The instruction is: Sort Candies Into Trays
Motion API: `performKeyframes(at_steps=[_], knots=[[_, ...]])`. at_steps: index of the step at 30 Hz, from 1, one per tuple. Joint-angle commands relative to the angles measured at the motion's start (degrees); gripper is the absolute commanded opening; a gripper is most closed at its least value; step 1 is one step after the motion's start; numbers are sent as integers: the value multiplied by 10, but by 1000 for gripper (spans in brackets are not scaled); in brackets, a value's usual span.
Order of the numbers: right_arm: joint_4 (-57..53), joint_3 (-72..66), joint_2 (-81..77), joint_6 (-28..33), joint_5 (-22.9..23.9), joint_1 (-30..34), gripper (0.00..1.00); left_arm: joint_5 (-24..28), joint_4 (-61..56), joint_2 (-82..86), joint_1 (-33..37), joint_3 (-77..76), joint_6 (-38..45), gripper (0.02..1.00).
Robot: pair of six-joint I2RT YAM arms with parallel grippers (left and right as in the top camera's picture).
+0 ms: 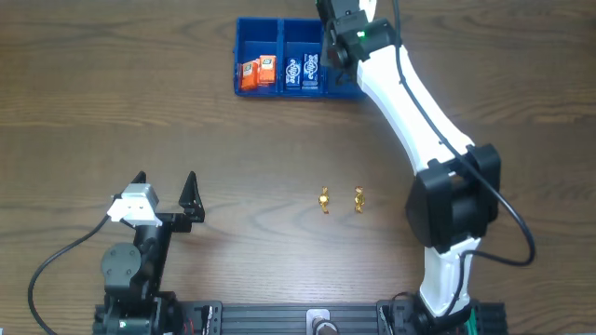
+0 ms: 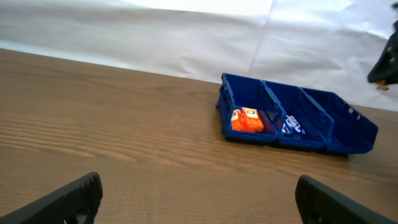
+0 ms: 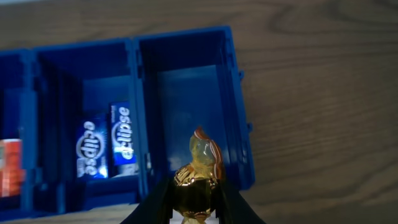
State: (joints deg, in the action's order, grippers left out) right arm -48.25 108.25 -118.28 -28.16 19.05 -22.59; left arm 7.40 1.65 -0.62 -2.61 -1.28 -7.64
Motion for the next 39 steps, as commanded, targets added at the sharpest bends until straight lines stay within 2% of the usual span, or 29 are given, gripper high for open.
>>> performKeyframes(at_steps=[1,6,14,17,22,28,34,39], knots=[[14,-2,-23,28,2,5,325,10,21,3,3,10,4,998],[29,-2,-27,30,2,5,450,10,21,3,3,10,4,998],[-7,-5,-10,28,-8,-10,465,10,21,3,3,10,4,998],[-38,-33,26,24,-41,-30,483,10,21,3,3,10,4,998],[-85,-166,110,-53,-65,-93,524,10,21,3,3,10,4,996],[-82,-323,154,-130,-106,-157,527,10,21,3,3,10,4,998],[-67,-408,154,-142,-149,-167,538,10,21,3,3,10,4,998],[-56,-429,154,-152,-150,-167,542,10,21,3,3,10,4,998]])
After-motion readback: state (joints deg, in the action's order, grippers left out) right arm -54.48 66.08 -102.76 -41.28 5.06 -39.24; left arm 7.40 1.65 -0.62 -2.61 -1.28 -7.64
